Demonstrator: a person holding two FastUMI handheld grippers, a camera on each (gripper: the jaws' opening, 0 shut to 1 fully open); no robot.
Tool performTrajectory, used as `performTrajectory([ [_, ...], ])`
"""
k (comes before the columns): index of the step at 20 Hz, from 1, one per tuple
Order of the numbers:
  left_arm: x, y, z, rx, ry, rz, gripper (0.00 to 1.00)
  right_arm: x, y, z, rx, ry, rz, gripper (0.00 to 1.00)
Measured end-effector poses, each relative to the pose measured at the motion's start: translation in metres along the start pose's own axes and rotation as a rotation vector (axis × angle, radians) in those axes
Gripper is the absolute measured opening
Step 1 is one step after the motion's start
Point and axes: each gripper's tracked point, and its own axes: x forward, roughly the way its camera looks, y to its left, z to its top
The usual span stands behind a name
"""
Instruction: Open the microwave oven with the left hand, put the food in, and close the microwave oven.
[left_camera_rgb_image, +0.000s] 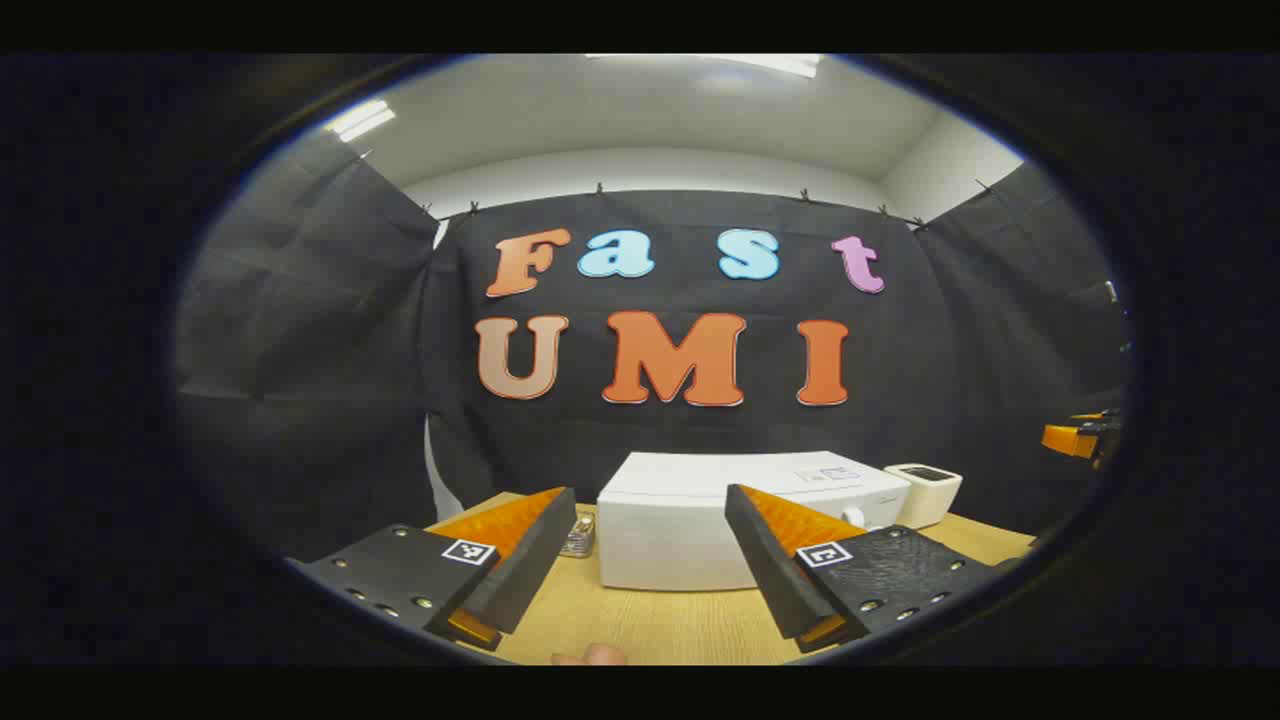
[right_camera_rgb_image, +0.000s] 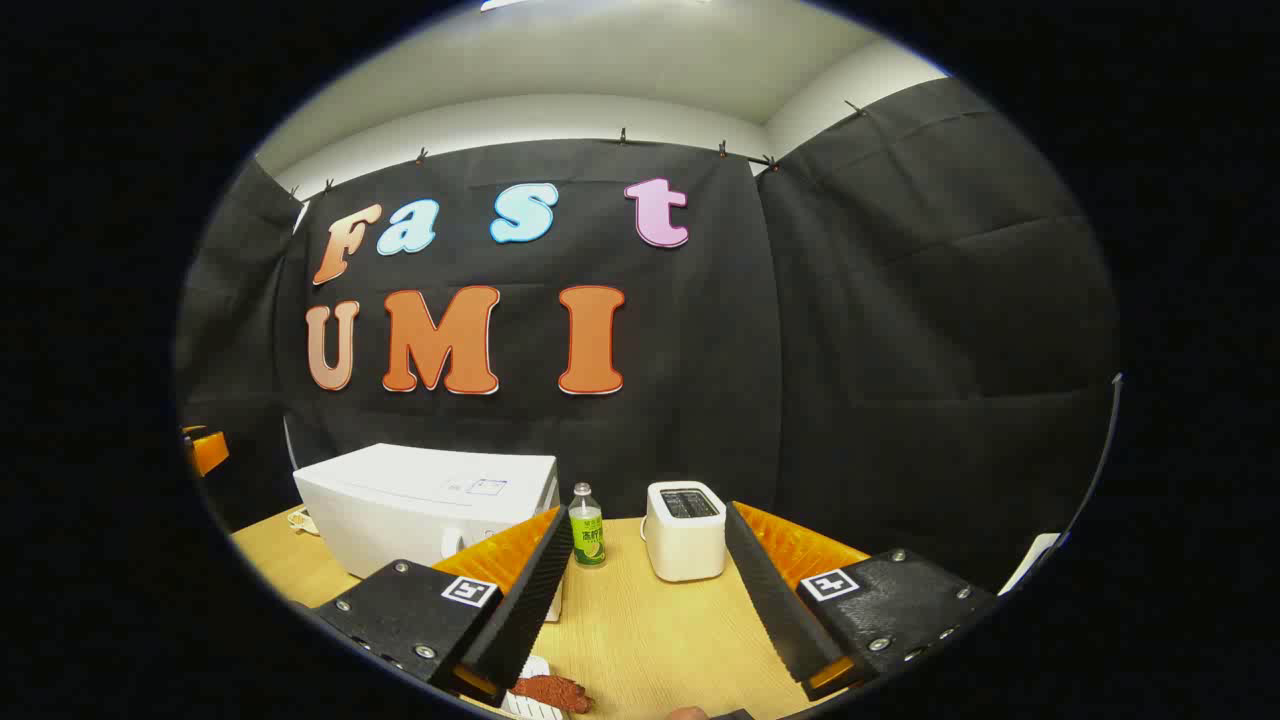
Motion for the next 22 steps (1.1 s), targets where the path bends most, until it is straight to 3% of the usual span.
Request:
performTrajectory([
  [1,0.0,0.0,-0.001,-0.002,0.003,0.0,0.92,-0.001,0.001,0.003,-0.004,-0.005,0.001,0.95],
  [8,-0.001,0.011,-0.004,0.005,0.009,0.023,0.96,-0.004,0.011,0.003,-0.023,-0.005,0.023,0.94],
  [16,-0.004,0.006,-0.005,0.0,0.016,0.002,0.96,-0.003,0.017,-0.004,-0.018,0.012,0.037,0.95],
  [17,-0.003,0.004,-0.005,0.001,0.018,-0.004,0.92,-0.004,0.017,-0.004,-0.017,0.012,0.037,0.95],
  [22,-0.005,-0.011,-0.002,-0.015,0.017,-0.038,0.96,-0.006,0.012,-0.005,-0.014,0.012,0.03,0.94],
])
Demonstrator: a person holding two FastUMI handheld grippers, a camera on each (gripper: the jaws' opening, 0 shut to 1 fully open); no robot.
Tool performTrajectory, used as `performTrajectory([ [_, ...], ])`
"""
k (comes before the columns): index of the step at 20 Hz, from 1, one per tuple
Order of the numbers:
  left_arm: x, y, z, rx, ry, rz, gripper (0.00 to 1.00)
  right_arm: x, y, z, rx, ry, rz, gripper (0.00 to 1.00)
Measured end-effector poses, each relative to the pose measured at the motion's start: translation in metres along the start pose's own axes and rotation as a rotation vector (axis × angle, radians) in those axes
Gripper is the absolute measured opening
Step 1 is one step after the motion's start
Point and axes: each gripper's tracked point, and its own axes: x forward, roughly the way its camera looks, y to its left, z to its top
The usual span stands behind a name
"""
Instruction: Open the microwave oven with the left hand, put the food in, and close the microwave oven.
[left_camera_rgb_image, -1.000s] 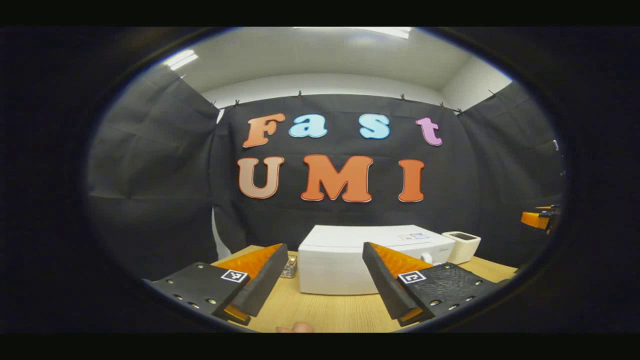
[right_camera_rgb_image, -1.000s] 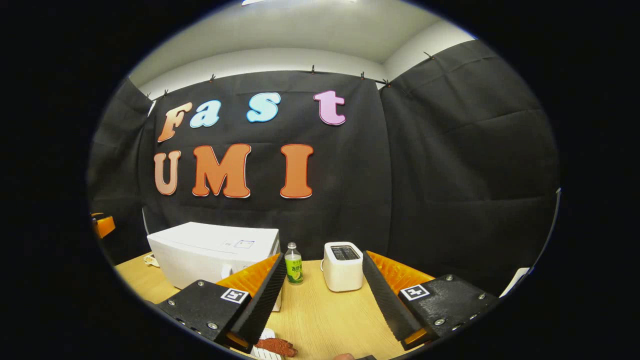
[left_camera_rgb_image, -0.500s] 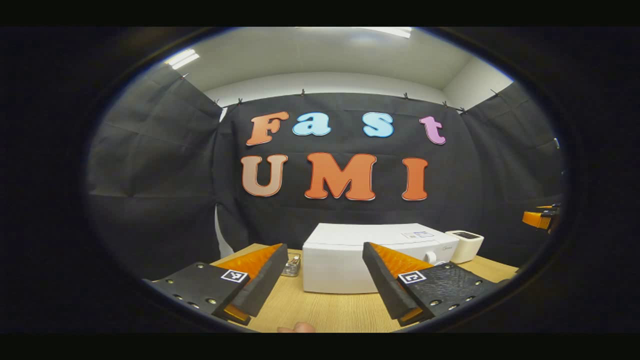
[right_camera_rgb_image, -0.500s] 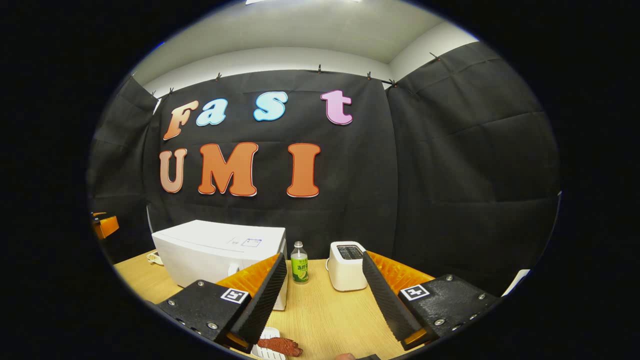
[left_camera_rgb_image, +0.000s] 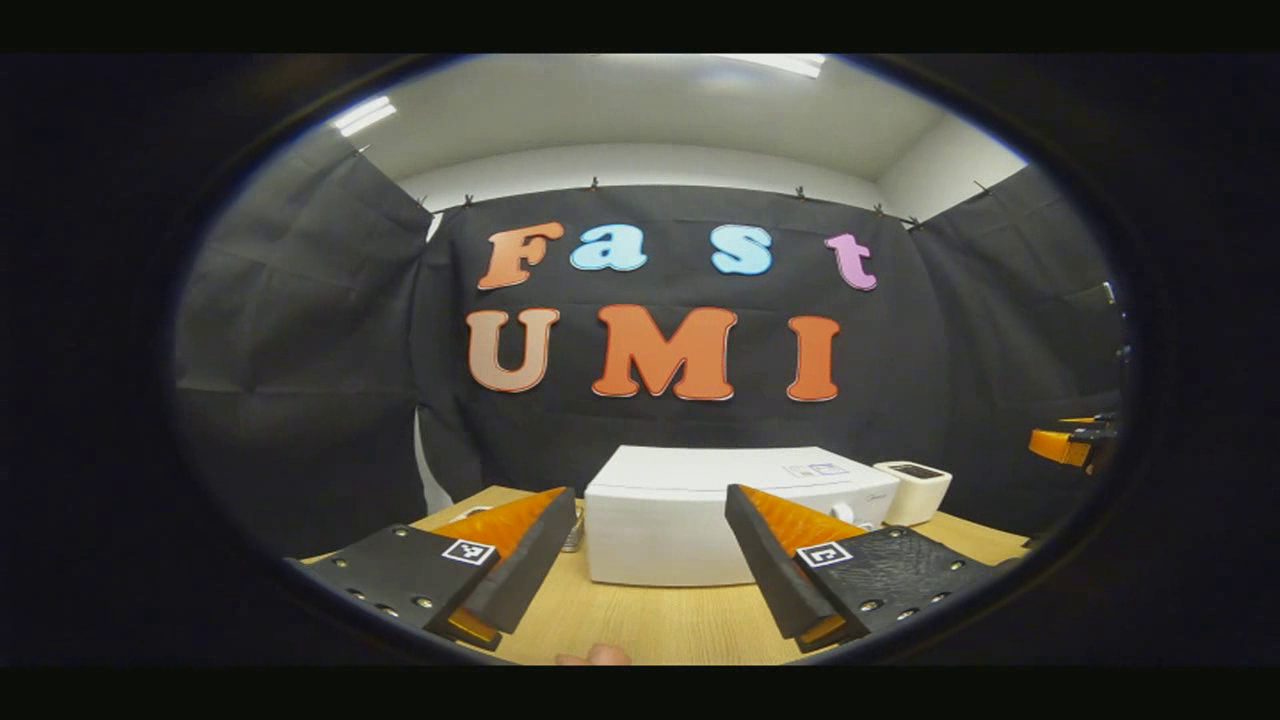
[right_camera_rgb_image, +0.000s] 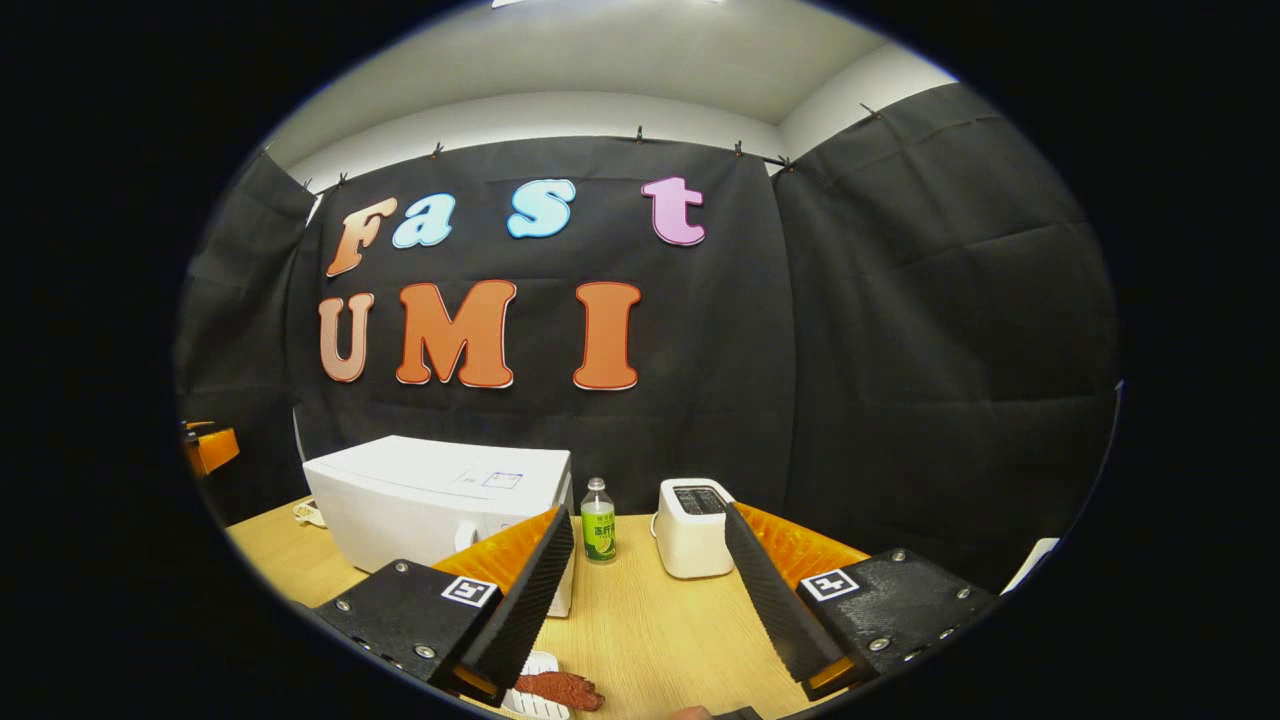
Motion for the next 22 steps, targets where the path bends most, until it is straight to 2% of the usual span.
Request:
performTrajectory([
  [5,0.011,-0.035,-0.013,-0.012,0.022,-0.064,0.96,-0.001,-0.007,-0.002,0.006,0.002,-0.009,0.94],
  [11,0.034,-0.107,-0.048,-0.057,0.082,-0.19,0.96,-0.005,-0.02,0.0,-0.006,0.002,-0.027,0.95],
  [12,0.038,-0.12,-0.053,-0.056,0.086,-0.204,0.93,-0.006,-0.023,0.0,-0.009,0.002,-0.031,0.94],
  [15,0.054,-0.151,-0.067,-0.059,0.081,-0.229,0.93,-0.008,-0.031,0.006,-0.006,-0.006,-0.042,0.94],
  [16,0.058,-0.162,-0.072,-0.068,0.077,-0.238,0.96,-0.008,-0.034,0.006,-0.007,-0.006,-0.047,0.94],
  [17,0.065,-0.172,-0.076,-0.071,0.072,-0.247,0.93,-0.008,-0.039,0.005,-0.012,-0.005,-0.055,0.94],
  [20,0.082,-0.197,-0.094,-0.066,0.084,-0.262,0.93,-0.008,-0.052,0.001,-0.025,0.007,-0.086,0.95],
  [22,0.094,-0.216,-0.105,-0.065,0.089,-0.283,0.93,-0.007,-0.052,-0.001,-0.012,0.014,-0.082,0.94],
])
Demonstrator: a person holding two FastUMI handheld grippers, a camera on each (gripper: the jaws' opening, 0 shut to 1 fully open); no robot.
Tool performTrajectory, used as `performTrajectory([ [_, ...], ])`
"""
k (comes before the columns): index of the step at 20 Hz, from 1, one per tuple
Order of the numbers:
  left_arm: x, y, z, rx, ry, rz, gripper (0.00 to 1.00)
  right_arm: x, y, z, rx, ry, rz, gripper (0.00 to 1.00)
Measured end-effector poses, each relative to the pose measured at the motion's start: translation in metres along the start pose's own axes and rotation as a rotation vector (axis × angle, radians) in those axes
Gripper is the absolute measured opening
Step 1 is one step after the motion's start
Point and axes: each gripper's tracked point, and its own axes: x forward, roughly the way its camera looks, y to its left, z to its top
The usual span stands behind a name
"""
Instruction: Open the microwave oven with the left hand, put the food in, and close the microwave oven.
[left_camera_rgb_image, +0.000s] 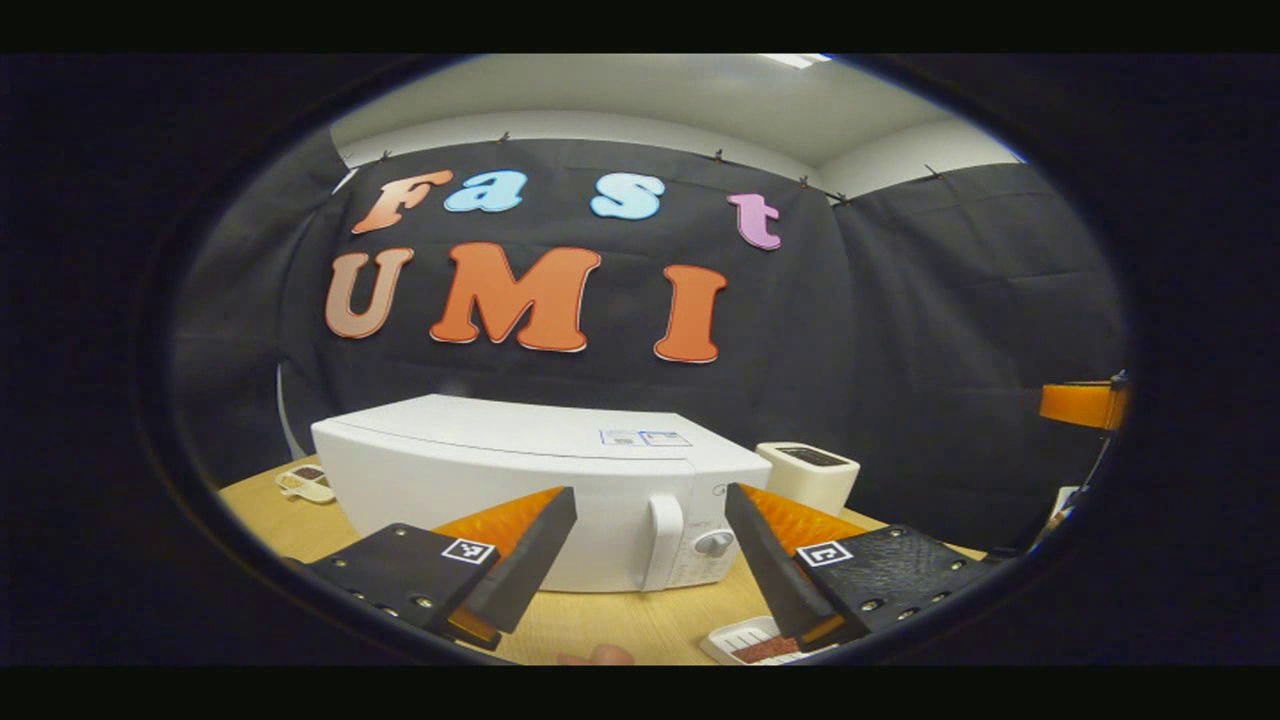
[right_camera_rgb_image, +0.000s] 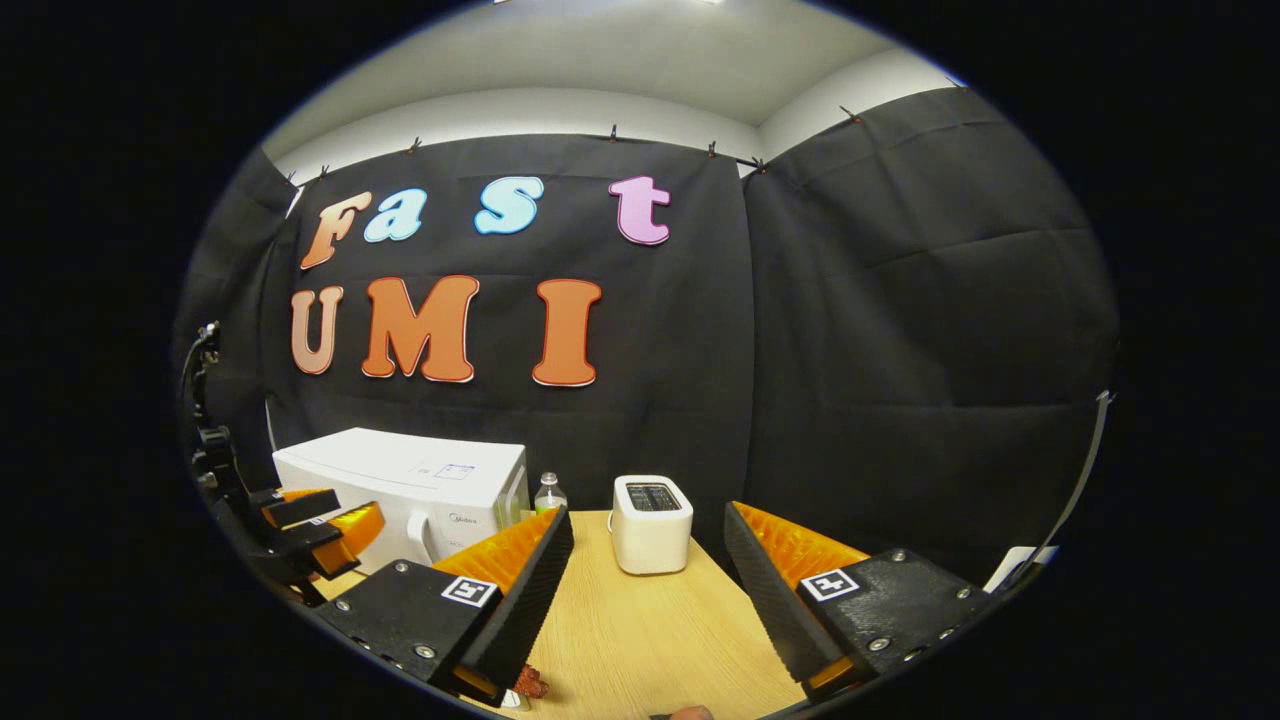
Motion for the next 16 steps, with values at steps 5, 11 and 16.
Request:
performTrajectory([
  [5,0.033,0.003,-0.042,0.049,0.04,0.046,0.93,0.003,-0.01,-0.005,0.007,0.01,-0.006,0.94],
  [11,0.052,0.01,-0.079,0.044,0.071,0.096,0.93,0.004,-0.016,-0.016,0.025,0.024,-0.011,0.95],
  [16,0.06,0.008,-0.092,0.087,0.092,0.108,0.66,0.006,-0.016,-0.023,0.013,0.032,0.002,0.95],
])
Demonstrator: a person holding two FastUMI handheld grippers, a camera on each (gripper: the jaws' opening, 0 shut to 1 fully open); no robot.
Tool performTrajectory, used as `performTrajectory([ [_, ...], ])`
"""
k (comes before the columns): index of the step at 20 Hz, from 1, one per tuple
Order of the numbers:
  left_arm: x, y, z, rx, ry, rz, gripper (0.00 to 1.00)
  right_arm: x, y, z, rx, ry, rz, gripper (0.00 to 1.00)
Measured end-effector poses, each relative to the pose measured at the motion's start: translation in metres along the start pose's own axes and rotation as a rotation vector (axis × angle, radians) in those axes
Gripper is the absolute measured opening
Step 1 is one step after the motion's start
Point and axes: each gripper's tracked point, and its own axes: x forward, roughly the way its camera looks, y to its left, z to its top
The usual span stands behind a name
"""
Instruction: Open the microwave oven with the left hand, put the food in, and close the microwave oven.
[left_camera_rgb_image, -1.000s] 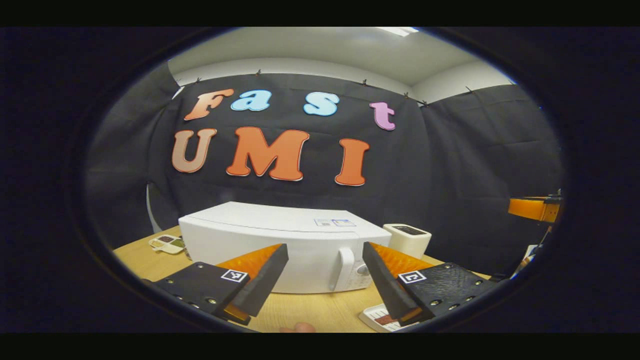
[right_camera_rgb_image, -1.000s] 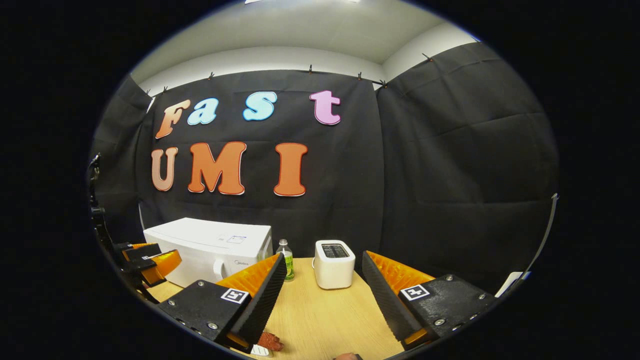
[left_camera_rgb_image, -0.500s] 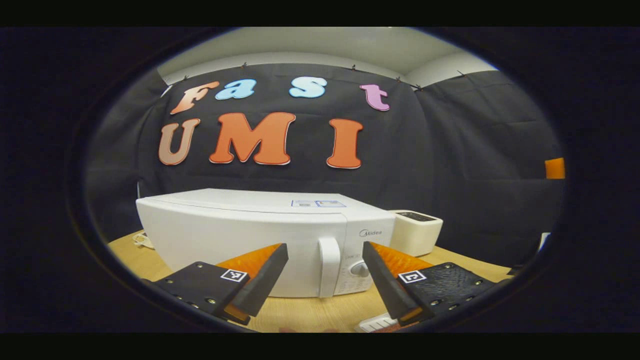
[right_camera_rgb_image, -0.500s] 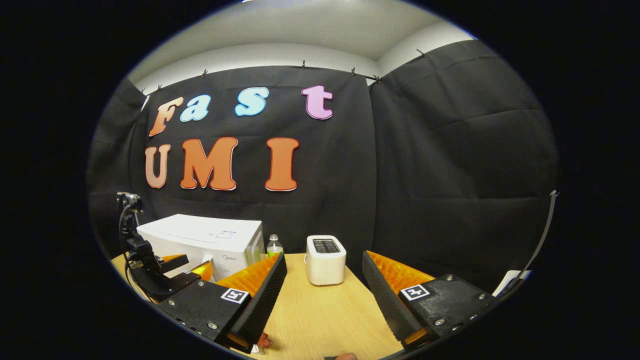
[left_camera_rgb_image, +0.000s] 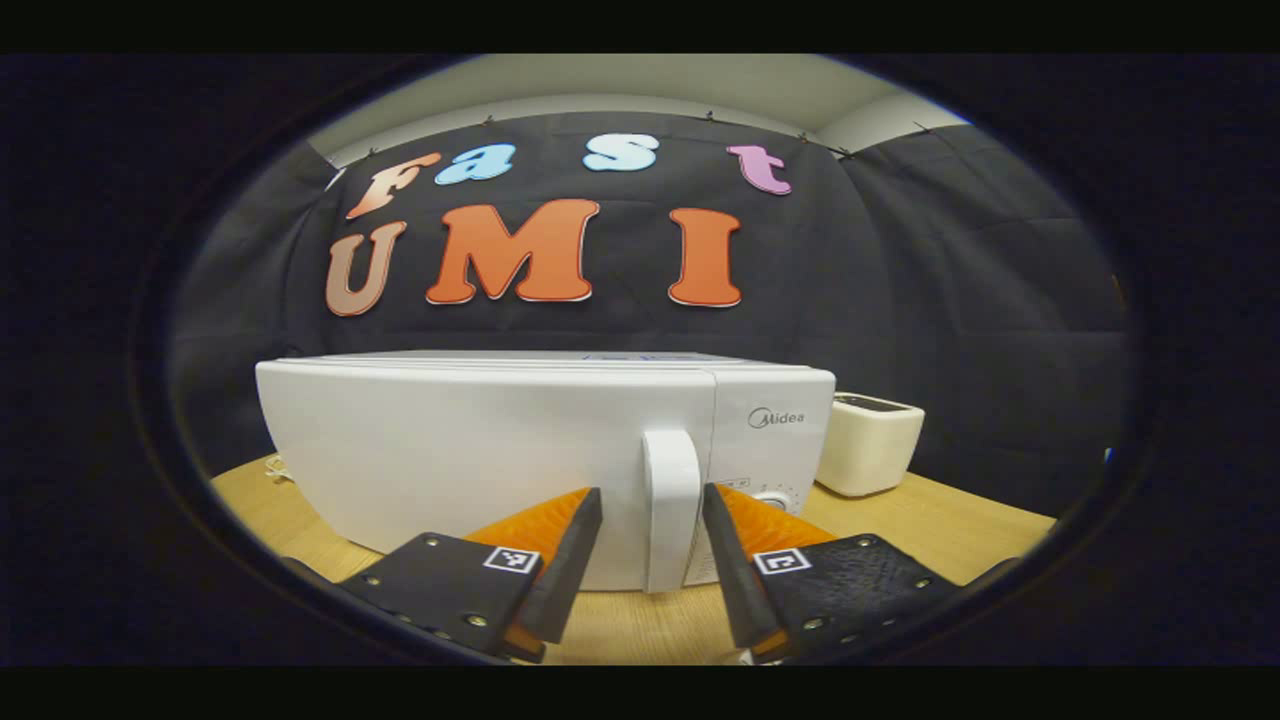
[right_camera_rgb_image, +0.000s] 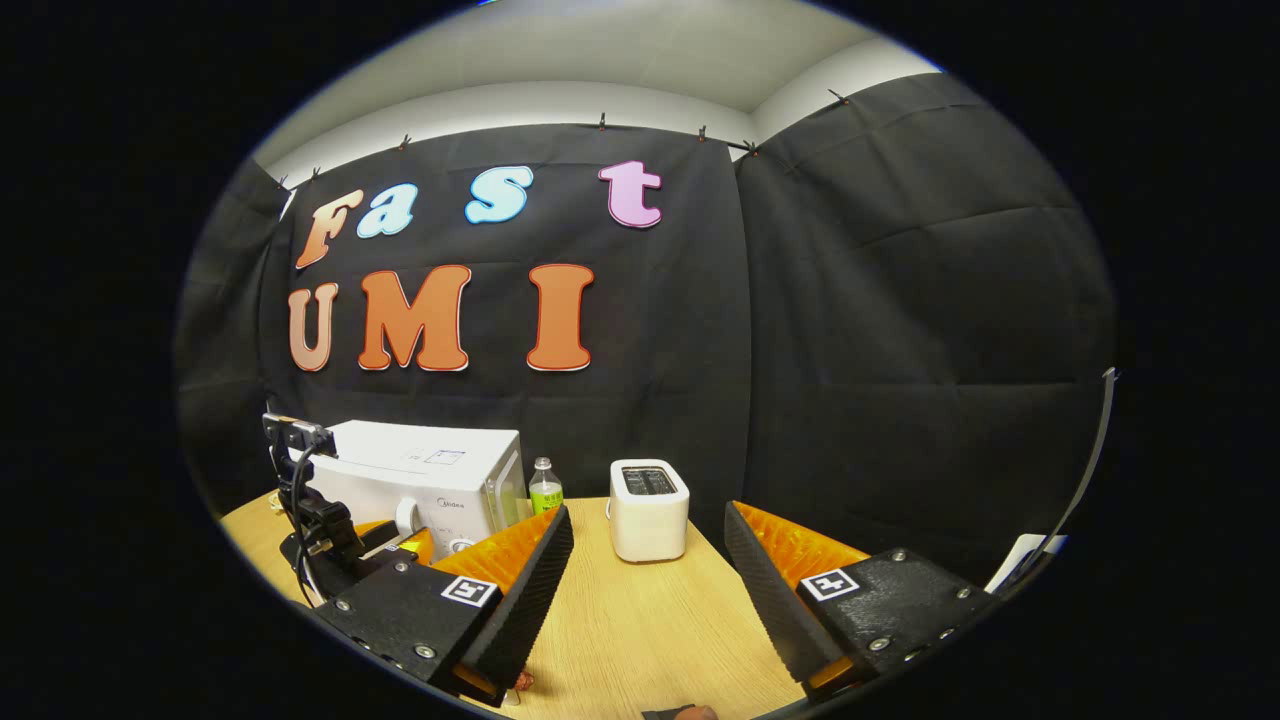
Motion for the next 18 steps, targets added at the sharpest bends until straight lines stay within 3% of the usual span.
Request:
performTrajectory([
  [2,0.0,-0.009,-0.005,-0.033,0.009,-0.022,0.38,0.0,0.0,0.001,0.001,-0.006,0.001,0.95],
  [6,-0.006,-0.011,-0.005,0.009,-0.015,-0.044,0.14,-0.004,0.003,-0.005,-0.004,0.004,0.017,0.95],
  [7,-0.005,-0.01,-0.009,0.006,0.0,-0.058,0.2,-0.004,0.002,-0.007,-0.006,0.006,0.015,0.95],
  [9,-0.008,-0.012,-0.01,-0.014,0.017,-0.08,0.12,-0.005,0.002,-0.007,-0.004,0.007,0.018,0.95],
  [10,-0.009,-0.013,-0.013,-0.023,0.032,-0.087,0.18,-0.004,0.004,-0.01,-0.002,0.009,0.022,0.95],
  [13,-0.014,-0.012,-0.01,-0.034,0.049,-0.105,0.17,-0.003,0.004,-0.013,-0.006,0.015,0.022,0.95],
  [16,-0.022,-0.009,-0.011,-0.067,0.054,-0.119,0.13,-0.003,0.005,-0.013,-0.012,0.012,0.027,0.95],
  [18,-0.02,-0.009,-0.009,-0.062,0.034,-0.117,0.04,-0.002,0.004,-0.013,-0.009,0.012,0.027,0.95],
])
